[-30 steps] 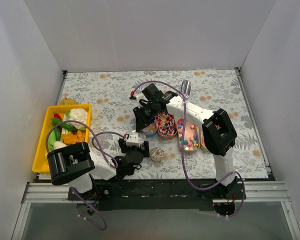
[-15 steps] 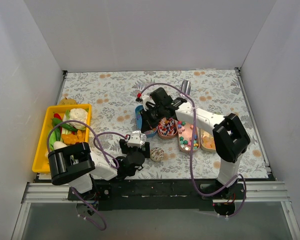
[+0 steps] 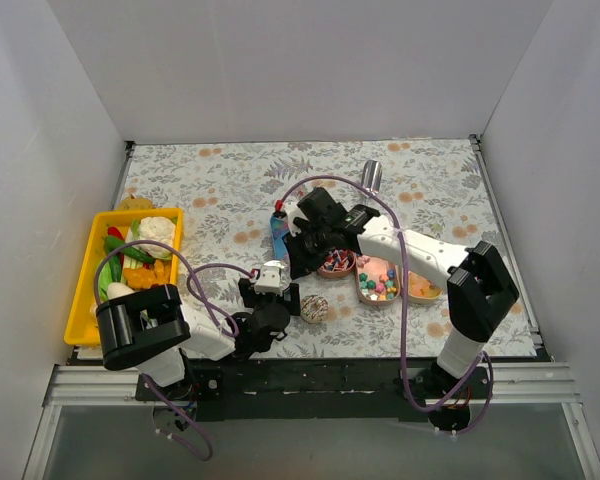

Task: Pack the candies
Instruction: Screw the bottle lid onto the packing bottle.

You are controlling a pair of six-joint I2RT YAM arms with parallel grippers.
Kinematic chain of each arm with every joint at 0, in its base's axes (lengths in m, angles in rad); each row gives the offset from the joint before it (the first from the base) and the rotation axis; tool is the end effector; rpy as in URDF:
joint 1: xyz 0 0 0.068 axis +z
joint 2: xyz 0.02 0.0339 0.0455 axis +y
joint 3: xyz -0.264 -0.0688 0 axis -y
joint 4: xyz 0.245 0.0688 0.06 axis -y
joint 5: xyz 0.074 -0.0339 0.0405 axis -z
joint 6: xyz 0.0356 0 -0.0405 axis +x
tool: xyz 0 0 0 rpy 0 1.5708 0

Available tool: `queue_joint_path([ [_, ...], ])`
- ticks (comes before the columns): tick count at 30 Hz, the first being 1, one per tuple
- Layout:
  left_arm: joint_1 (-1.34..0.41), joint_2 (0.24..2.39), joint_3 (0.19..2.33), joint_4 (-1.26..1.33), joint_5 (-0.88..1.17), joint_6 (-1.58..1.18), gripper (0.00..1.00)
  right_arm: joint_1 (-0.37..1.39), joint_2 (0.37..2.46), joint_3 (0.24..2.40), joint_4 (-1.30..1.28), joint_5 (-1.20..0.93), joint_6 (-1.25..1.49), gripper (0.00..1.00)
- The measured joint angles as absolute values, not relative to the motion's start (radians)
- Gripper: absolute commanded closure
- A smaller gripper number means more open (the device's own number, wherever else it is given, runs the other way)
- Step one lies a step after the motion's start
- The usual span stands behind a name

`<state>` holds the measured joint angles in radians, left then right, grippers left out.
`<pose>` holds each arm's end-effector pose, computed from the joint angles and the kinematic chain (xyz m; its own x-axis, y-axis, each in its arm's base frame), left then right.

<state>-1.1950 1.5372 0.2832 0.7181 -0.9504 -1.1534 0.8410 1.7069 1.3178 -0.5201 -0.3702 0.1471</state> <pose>0.1098 -0.1995 0.1149 -0.3356 -0.5974 -0.7283 -0.0562 0.7845 -0.6176 0.2378 0.2852 0.2531 -0.6439 -0.5149 -0.5659 -0.7568 0.5371 0.3724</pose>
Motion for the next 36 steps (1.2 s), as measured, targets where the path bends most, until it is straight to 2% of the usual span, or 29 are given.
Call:
queue_joint_path([
  [1,-1.195,1.538,0.283,0.719,-0.95,-1.153,0.23,0.851,1.706,1.338,-0.537,-0.335,0.155,0.6],
  [4,-1.196,1.54,0.283,0.72,-0.952,-1.152,0.23,0.86,1.707,1.417,-0.558,-0.261,0.165,0.57],
  [10,-1.2,1.546,0.284,0.728,-0.958,-1.151,0.23,0.851,1.778,1.594,-0.559,-0.239,0.16,0.58],
  [17,-1.201,1.546,0.283,0.73,-0.958,-1.151,0.23,0.851,1.881,1.558,-0.561,-0.301,0.145,0.6],
  [20,-1.201,1.546,0.284,0.728,-0.958,-1.15,0.23,0.851,1.892,1.538,-0.567,-0.332,0.135,0.65],
  [24,-1.201,1.546,0.284,0.727,-0.959,-1.151,0.23,0.847,1.891,1.529,-0.539,-0.349,0.123,0.8],
  [30,-1.202,1.547,0.284,0.724,-0.961,-1.151,0.23,0.831,1.824,1.42,-0.434,-0.368,0.126,0.89],
  [36,-1.208,1.551,0.292,0.709,-0.973,-1.161,0.23,0.827,1.731,1.286,-0.357,-0.368,0.128,0.93],
])
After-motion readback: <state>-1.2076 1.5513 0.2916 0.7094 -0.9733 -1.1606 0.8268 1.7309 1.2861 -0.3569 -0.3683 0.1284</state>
